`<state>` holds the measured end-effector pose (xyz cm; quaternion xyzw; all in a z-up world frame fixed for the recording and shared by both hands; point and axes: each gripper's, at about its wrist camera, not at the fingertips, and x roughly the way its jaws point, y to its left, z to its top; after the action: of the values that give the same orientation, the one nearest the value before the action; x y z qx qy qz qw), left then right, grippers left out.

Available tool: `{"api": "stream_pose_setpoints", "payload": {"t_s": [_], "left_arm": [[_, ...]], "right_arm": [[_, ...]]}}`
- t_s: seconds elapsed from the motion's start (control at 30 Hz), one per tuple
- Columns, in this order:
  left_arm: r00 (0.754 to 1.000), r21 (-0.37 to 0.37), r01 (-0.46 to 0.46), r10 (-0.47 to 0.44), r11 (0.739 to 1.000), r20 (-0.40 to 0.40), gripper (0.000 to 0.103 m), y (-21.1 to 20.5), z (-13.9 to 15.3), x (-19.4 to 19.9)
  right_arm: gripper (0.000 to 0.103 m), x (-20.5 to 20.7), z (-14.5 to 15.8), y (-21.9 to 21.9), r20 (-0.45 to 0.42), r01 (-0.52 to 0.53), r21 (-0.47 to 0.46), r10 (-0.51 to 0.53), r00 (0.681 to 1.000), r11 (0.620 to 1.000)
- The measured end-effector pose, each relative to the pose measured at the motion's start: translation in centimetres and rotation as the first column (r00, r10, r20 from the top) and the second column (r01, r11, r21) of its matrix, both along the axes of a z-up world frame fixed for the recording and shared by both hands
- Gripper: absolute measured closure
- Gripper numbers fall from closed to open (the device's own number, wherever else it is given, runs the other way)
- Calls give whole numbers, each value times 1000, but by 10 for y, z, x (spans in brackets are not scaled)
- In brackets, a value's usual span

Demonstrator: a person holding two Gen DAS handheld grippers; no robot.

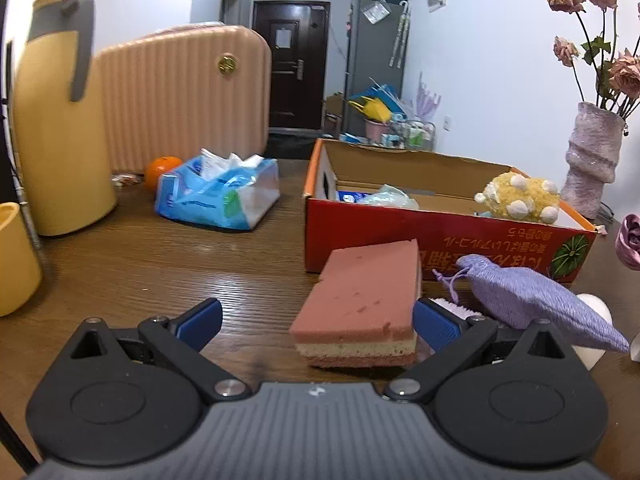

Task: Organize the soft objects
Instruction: 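Grasp the pink satin scrunchie with the right tool while the left tool grasps the pink sponge block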

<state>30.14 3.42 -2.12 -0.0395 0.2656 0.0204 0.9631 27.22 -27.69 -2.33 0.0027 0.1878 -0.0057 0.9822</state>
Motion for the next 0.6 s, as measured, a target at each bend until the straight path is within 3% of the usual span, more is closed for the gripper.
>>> {"api": "stream_pose_setpoints", "payload": {"t_s": [0.43, 0.6], "left_arm": [[990, -47, 100, -104, 994, -92, 0, 0, -16, 48], [986, -107, 99, -112, 989, -121, 1, 9, -20, 55]], "right_arm": [[81, 13, -9, -5, -61, 19, 2, -19, 998, 1000], [81, 15, -11, -7, -75, 22, 11, -21, 997, 1000]]}}
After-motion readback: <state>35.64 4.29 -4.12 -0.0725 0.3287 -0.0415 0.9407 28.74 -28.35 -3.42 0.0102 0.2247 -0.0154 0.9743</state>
